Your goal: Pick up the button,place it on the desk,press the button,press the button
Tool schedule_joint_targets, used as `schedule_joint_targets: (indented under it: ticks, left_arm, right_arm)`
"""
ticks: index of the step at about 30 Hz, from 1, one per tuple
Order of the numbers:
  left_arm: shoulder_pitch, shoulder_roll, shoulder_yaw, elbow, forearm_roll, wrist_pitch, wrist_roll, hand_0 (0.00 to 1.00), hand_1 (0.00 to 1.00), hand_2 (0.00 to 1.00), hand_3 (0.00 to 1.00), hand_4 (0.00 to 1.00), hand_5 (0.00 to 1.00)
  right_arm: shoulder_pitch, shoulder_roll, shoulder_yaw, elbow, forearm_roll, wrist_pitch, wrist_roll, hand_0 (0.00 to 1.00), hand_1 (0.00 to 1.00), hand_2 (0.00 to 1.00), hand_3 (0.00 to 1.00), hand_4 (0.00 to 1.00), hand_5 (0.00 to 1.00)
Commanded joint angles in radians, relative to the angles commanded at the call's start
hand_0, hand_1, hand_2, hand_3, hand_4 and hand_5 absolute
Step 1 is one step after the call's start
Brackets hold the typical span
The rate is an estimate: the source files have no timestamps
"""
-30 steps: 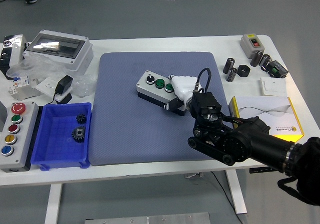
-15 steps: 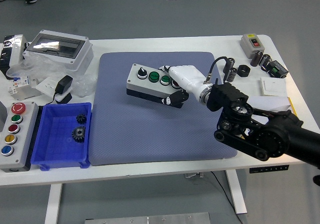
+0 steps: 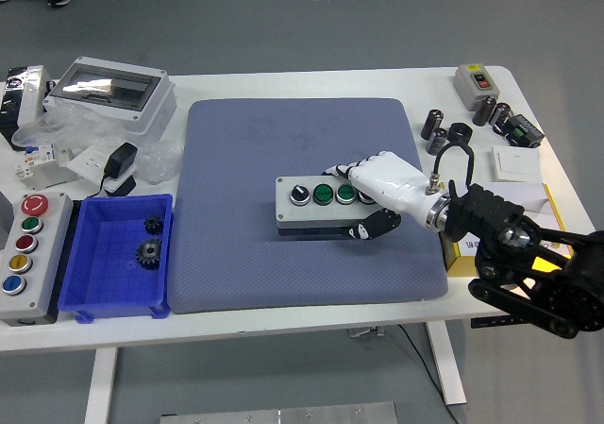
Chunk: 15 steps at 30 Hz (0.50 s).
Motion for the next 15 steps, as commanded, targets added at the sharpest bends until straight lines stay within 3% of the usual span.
schedule_joint_targets:
  ticks: [1,6,7,12,13,15]
  left_arm:
    - [-0.001,0.000,-0.001,0.000,0.001,0.000,-0.001,0.691,0.641,0.616,0.670,0.706,0.397]
    - [-0.005,-0.002,-0.003,0.000,0.005,0.000,0.000,0.691,0.641,0.616,0.670,0.706,0.397]
    - [-0.005,-0.003,-0.003,0.000,0.005,0.000,0.000,0.691,0.640,0.617,0.671,0.707,0.402]
    - [-0.004,-0.005,0.000,-0.001,0.001,0.001,0.003,0.691,0.640,0.617,0.671,0.707,0.402]
    - [-0.004,-0.005,0.000,-0.001,0.001,0.002,0.005,0.691,0.640,0.616,0.671,0.708,0.403]
    - [-0.004,-0.004,-0.001,-0.002,0.003,0.002,0.006,0.691,0.640,0.616,0.671,0.708,0.403]
  right_arm:
    - [-0.003,0.007,0.004,-0.005,0.000,0.000,-0.002,0.368,0.384,0.409,0.311,0.155,0.002]
    - [-0.010,0.034,0.000,-0.023,0.014,-0.002,-0.010,0.368,0.384,0.409,0.311,0.155,0.002]
    - [-0.010,0.037,-0.005,-0.025,0.021,-0.002,-0.011,0.642,0.676,0.702,0.683,0.295,0.160]
    - [-0.005,0.047,-0.027,-0.031,0.058,-0.002,-0.012,0.642,0.676,0.702,0.683,0.295,0.160]
    - [-0.004,0.048,-0.032,-0.031,0.066,0.001,-0.013,0.786,0.783,0.819,0.778,0.330,0.168]
    - [-0.002,0.050,-0.039,-0.031,0.082,0.006,-0.014,0.786,0.783,0.819,0.778,0.330,0.168]
